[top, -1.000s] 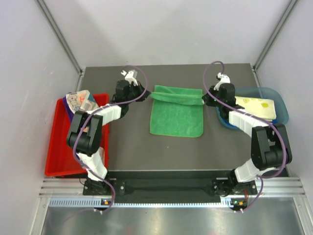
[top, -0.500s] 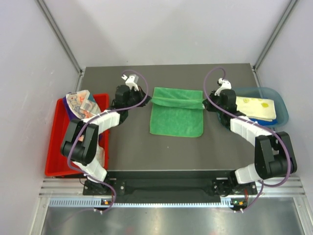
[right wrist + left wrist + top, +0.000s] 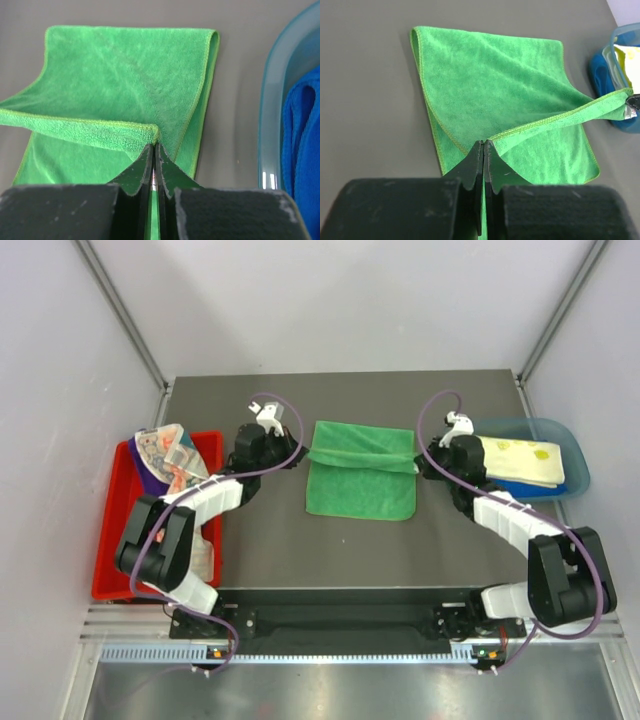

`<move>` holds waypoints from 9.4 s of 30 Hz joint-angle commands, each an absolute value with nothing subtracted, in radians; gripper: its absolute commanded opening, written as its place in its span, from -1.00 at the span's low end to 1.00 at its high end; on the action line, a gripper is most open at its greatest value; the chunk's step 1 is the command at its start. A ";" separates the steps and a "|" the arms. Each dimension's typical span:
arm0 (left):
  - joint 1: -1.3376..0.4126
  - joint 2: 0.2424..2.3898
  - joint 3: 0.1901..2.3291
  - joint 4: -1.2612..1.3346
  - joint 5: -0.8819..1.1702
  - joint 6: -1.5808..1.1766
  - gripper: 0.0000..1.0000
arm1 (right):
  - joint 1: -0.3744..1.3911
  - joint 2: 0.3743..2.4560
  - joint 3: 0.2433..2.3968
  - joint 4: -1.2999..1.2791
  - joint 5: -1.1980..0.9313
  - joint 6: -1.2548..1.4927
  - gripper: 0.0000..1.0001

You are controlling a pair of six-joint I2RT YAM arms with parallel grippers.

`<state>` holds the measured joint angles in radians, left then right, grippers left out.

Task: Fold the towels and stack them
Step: Fold the towel

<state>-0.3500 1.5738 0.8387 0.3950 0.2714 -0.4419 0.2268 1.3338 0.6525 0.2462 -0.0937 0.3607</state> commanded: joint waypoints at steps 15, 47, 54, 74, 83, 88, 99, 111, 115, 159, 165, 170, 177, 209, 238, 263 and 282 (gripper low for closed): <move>-0.397 1.439 0.713 0.423 0.222 -0.428 -1.00 | 0.255 1.232 0.546 0.284 -0.072 0.373 -0.99; -0.491 1.470 0.528 0.479 0.149 -0.476 -1.00 | 0.276 1.200 0.384 0.273 -0.104 0.485 -0.74; -0.500 1.437 0.494 0.463 0.140 -0.480 -0.85 | 0.276 1.134 0.377 0.229 -0.081 0.495 -0.53; -0.532 1.413 0.586 0.333 0.152 -0.495 -0.33 | 0.296 1.224 0.537 0.140 -0.023 0.486 -0.18; -0.581 1.514 0.672 0.178 0.040 -0.528 -0.30 | 0.356 1.279 0.565 0.106 0.028 0.491 -0.17; -0.597 1.565 0.712 0.101 -0.024 -0.535 -0.32 | 0.367 1.263 0.543 0.089 0.031 0.482 -0.55; -0.603 1.595 0.726 0.028 -0.097 -0.538 -0.56 | 0.377 1.181 0.491 0.037 0.028 0.460 -0.87; -0.603 1.554 0.752 -0.049 -0.129 -0.522 -1.00 | 0.414 1.112 0.482 -0.075 0.009 0.468 -0.85; -0.603 1.534 0.753 -0.066 -0.129 -0.523 -1.00 | 0.437 1.123 0.476 -0.097 0.023 0.468 -0.72; -0.640 1.554 0.756 -0.011 -0.123 -0.588 -0.34 | 0.459 1.115 0.460 0.024 0.123 0.735 -0.09; -0.640 1.566 0.759 -0.012 -0.130 -0.586 -0.35 | 0.457 1.166 0.457 0.075 0.115 0.755 -0.12; -0.640 1.575 0.764 -0.017 -0.129 -0.580 -0.32 | 0.459 1.201 0.459 0.092 0.110 0.762 -0.17; -0.643 1.583 0.773 -0.035 -0.159 -0.580 -0.43 | 0.457 1.224 0.446 0.104 0.107 0.769 -0.29; -0.646 1.568 0.804 -0.106 -0.207 -0.545 -1.00 | 0.457 1.186 0.512 0.052 0.123 0.723 -1.00; -0.646 1.399 0.686 -0.132 -0.182 -0.586 -1.00 | 0.468 1.084 0.290 0.089 0.052 0.759 -0.83; -0.644 1.414 0.623 -0.127 -0.202 -0.630 -1.00 | 0.575 1.258 0.311 0.110 0.104 0.812 -0.50; -0.644 1.172 0.531 -0.380 -0.121 -0.773 -1.00 | 0.630 0.939 0.247 -0.207 0.038 0.778 -0.81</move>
